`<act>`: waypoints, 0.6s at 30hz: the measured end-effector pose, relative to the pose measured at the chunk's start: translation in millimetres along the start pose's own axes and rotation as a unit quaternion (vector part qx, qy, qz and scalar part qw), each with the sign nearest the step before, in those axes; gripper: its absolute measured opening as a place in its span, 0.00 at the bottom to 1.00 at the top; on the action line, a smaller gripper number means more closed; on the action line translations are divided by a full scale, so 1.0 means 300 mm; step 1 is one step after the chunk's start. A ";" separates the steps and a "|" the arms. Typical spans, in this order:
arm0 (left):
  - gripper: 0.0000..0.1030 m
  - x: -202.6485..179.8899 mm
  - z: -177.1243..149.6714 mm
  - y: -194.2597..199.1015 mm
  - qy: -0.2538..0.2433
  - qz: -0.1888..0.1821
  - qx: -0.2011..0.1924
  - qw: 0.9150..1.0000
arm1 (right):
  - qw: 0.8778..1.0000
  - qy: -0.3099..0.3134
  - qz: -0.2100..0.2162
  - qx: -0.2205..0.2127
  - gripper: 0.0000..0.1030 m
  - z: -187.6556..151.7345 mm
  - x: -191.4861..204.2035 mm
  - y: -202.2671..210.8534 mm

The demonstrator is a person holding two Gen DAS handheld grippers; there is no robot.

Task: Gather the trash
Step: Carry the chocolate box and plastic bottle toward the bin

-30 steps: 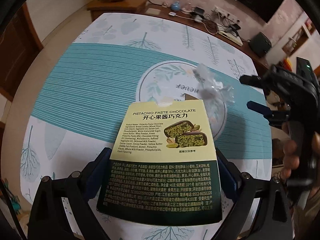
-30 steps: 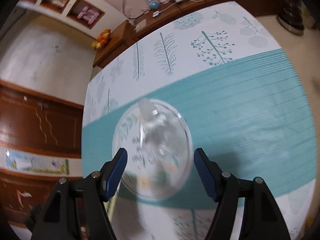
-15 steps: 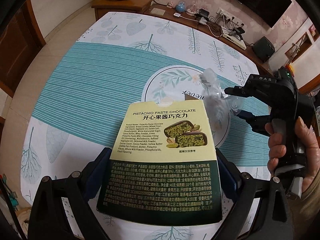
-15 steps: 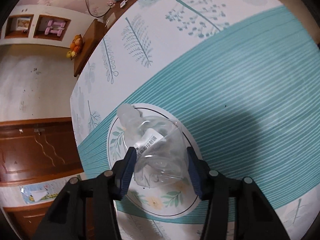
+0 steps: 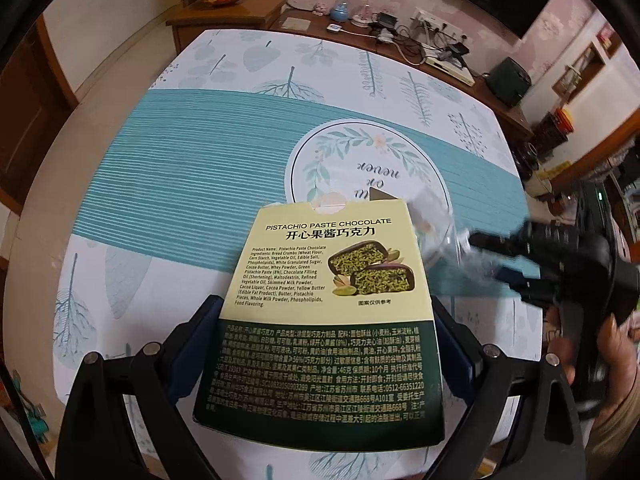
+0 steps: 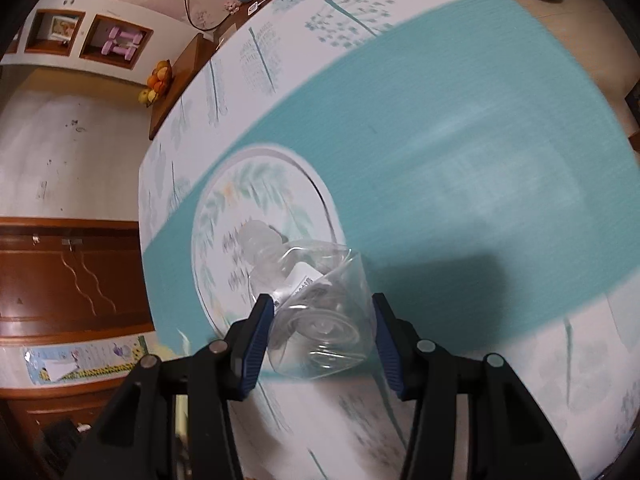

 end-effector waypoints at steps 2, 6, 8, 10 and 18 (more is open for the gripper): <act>0.92 0.008 -0.024 0.020 -0.010 -0.006 -0.003 1.000 | 1.000 0.004 -0.009 0.000 0.48 -0.082 -0.027 0.038; 0.92 0.034 -0.088 0.068 -0.042 -0.023 -0.009 0.999 | 1.000 0.000 -0.021 -0.004 0.48 -0.248 -0.073 0.103; 0.92 0.052 -0.137 0.096 -0.061 -0.035 -0.009 0.997 | 1.000 -0.004 -0.026 -0.012 0.48 -0.322 -0.088 0.133; 0.92 0.069 -0.189 0.119 -0.081 -0.043 -0.009 0.996 | 0.999 -0.014 -0.027 -0.026 0.48 -0.416 -0.100 0.168; 0.92 0.160 -0.423 0.196 -0.146 -0.072 -0.018 0.986 | 0.995 -0.061 -0.018 -0.073 0.48 -0.787 -0.110 0.230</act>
Point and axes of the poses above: each gripper's, at about its wrist camera, not at the fingertips, and y roughly against the way its jaws point, x to its left, z to its top, the point moved 9 cm from there along -y, roughly the way its jaws point, and after that the axes turned 13 degrees about z, right-handed, at the moved point
